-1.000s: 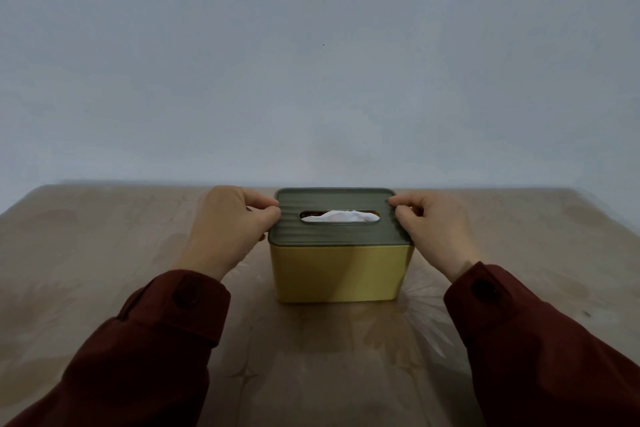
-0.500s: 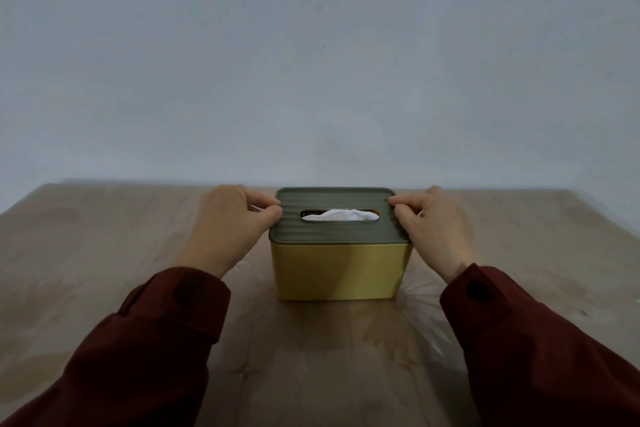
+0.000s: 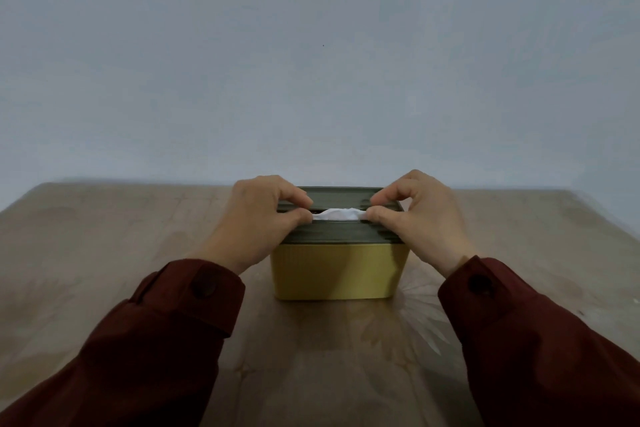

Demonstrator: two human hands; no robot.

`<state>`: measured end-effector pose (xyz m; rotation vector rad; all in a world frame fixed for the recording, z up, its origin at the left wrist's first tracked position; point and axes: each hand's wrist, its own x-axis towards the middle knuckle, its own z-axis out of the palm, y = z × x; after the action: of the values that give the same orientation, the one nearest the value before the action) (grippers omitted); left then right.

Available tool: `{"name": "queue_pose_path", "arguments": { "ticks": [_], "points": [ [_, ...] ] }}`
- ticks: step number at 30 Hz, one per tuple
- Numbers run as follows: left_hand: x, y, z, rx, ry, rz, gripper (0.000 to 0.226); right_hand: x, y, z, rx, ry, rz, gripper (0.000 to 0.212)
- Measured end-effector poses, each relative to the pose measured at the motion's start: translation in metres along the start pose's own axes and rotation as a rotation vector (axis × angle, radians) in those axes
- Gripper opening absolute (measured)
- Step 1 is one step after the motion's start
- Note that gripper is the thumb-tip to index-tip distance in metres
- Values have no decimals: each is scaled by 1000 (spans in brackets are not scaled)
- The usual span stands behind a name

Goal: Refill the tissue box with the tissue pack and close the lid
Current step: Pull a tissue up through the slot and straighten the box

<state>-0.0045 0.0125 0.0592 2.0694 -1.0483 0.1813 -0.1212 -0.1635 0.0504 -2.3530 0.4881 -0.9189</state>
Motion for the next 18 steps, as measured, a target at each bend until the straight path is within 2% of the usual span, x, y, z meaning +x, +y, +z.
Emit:
{"name": "queue_pose_path", "arguments": {
  "ticks": [4, 18],
  "points": [
    [5, 1, 1, 42, -80, 12, 17, 4, 0, 3, -35, -57, -15, 16],
    [17, -2, 4, 114, -137, 26, 5, 5, 1, 5, -56, -119, -47, 14]
  ]
}}
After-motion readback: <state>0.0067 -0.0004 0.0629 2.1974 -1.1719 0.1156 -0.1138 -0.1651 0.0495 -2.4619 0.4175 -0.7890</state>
